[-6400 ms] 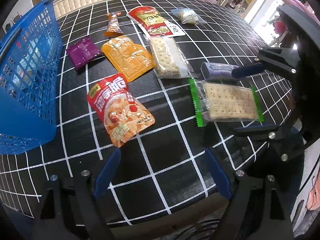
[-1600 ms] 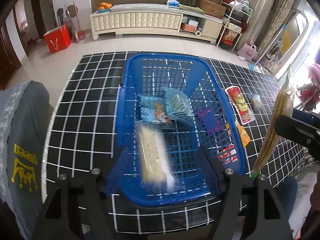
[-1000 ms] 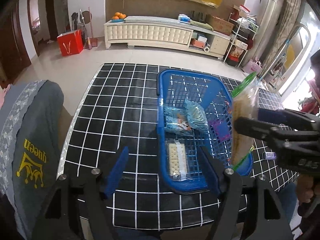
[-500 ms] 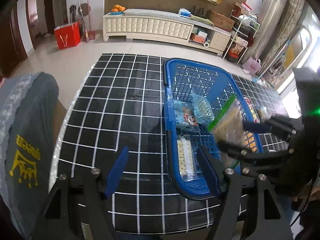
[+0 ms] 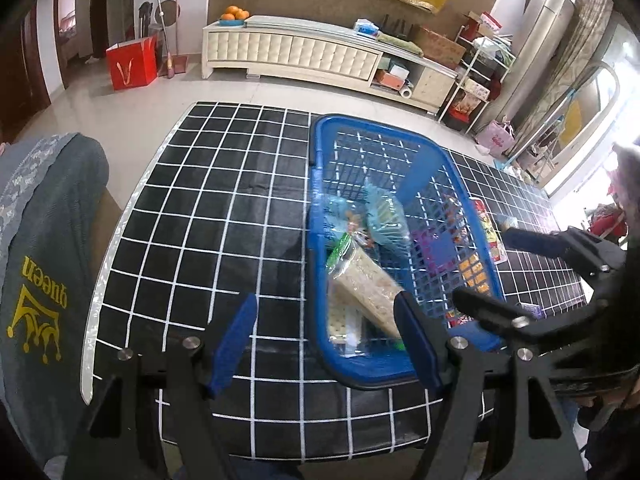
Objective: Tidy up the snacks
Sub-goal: 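Lower the green-edged cracker pack into the basket and open the right gripper, then withdraw both grippers from the basket back over the snacks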
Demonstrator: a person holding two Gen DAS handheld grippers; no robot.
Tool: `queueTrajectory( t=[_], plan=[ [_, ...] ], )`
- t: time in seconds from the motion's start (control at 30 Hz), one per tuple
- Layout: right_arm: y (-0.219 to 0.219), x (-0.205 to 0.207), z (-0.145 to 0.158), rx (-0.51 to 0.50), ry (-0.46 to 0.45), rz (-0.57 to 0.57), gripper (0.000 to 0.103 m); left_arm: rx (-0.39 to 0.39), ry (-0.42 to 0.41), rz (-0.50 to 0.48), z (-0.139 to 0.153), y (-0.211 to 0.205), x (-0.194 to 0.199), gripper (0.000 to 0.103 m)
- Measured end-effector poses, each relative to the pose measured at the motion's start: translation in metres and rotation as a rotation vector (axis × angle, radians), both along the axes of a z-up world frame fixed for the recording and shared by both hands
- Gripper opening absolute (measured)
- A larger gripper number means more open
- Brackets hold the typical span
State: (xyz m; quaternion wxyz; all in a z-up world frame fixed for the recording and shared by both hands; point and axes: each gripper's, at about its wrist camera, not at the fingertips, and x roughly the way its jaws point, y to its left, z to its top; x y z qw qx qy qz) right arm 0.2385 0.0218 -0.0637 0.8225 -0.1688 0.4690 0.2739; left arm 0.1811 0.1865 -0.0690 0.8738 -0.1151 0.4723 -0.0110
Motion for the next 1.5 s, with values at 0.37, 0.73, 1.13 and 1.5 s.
queueTrajectory(
  t=[0.37, 0.73, 1.13, 1.5],
  plan=[
    [-0.094, -0.018, 0.041, 0.101, -0.039, -0.135, 0.092, 0.096, -0.048, -0.114, 0.032, -0.087, 0.002, 0.069],
    [-0.196, -0.016, 0.051, 0.123, -0.082, -0.289, 0.092, 0.106, -0.078, -0.260, 0.036, -0.195, 0.030, 0.069],
    [-0.266, 0.004, 0.021, 0.104, -0.043, -0.376, 0.092, 0.159, -0.056, -0.342, 0.001, -0.280, 0.057, 0.084],
    [-0.293, 0.062, -0.024, 0.111, 0.061, -0.381, 0.092, 0.194, 0.070, -0.249, -0.045, -0.297, 0.095, 0.084]
  ],
)
